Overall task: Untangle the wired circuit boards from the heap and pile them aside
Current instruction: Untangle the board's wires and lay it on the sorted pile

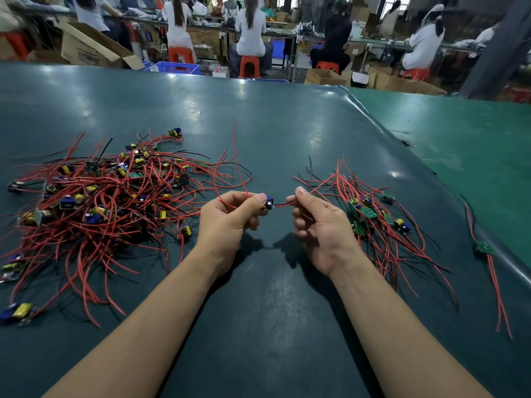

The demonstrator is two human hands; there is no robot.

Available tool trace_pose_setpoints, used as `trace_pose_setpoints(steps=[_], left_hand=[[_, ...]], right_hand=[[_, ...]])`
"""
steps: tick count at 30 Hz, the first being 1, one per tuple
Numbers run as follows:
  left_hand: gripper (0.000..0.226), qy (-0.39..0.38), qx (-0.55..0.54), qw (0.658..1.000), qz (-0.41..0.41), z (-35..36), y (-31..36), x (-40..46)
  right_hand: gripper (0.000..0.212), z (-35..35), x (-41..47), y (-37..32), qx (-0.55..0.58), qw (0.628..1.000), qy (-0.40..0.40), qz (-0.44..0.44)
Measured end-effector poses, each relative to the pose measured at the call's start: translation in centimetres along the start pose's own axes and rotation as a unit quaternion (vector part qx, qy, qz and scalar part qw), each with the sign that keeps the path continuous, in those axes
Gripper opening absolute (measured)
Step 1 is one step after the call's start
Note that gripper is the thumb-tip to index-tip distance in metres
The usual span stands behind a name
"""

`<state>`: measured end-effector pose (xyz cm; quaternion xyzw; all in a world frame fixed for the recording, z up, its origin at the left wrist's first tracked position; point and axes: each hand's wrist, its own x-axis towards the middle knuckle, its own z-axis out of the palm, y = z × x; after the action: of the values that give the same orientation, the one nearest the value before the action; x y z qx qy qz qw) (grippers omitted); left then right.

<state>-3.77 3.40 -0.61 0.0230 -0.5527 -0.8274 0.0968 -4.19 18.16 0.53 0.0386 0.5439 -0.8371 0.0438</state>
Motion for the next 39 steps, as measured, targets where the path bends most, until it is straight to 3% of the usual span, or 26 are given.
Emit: trace_pose_setpoints(steps=[3, 7, 10, 22, 26, 30, 35, 39], left_hand=[[0.011, -0.013, 0.019, 1.0, 0.01, 0.0, 0.0, -0.1], [0.022, -0.002, 0.03, 0.999, 0.018, -0.1, 0.0, 0.0], [0.02, -0.012, 0.055, 0.998, 0.028, 0.0, 0.0, -0.2], [0.011, -0.021, 0.094, 0.995, 0.02, 0.1, 0.0, -0.4], [0.01, -0.036, 0.099, 0.994, 0.019, 0.1, 0.0, -0.4], [0.013, -0.052, 0.107, 0.993, 0.024, 0.1, -0.1, -0.5], [0.018, -0.035, 0.094, 0.995, 0.018, 0.0, 0.1, -0.4], [0.017, -0.034, 0.097, 0.995, 0.015, 0.1, 0.2, -0.5]], right_hand=[[0.028, 0.1, 0.2, 0.3, 0.019, 0.999, 0.028, -0.013], [0.013, -0.1, 0.4, 0.4, -0.05, 0.988, 0.107, -0.1], [0.009, 0.0, 0.3, 0.4, -0.089, 0.979, 0.115, -0.144], [0.015, -1.1, 1.1, -0.7, 0.128, 0.982, 0.135, -0.038], [0.017, -1.4, 1.2, -0.8, 0.149, 0.984, 0.1, -0.006], [0.018, -1.5, 1.2, -0.7, 0.125, 0.986, 0.107, -0.027], [0.019, -1.6, 1.2, -0.7, 0.05, 0.977, 0.166, -0.124], [0.021, -1.7, 1.1, -1.2, 0.139, 0.979, 0.12, -0.084]])
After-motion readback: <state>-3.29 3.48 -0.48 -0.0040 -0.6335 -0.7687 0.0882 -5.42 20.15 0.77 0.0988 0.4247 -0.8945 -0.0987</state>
